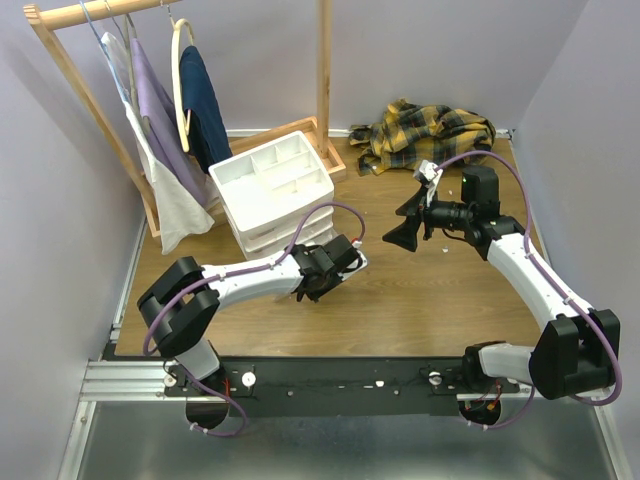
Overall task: Organize the makeup
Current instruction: Close the drawer in the storage box.
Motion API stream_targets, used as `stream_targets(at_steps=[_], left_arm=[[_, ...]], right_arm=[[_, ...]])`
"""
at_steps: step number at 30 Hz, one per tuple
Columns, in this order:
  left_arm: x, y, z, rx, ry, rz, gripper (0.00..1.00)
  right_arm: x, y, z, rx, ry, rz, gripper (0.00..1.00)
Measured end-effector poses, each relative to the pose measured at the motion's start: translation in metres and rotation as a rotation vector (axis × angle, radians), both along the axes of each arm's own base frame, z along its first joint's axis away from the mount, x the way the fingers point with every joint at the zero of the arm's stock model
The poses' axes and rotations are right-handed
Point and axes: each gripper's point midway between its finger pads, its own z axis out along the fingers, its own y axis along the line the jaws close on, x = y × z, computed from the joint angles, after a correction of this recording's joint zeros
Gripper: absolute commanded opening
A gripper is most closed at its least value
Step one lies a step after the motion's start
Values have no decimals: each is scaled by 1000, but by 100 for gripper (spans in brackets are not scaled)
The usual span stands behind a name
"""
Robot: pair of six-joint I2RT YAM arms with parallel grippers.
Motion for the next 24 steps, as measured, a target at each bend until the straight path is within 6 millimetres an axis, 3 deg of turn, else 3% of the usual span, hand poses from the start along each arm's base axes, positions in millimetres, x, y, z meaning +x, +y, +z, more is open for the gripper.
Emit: stream_targets(at_steps=[24], left_arm=[[2, 2, -1, 25, -1, 5, 29]], right_arm=[[0, 0, 0, 0, 0, 0, 100]])
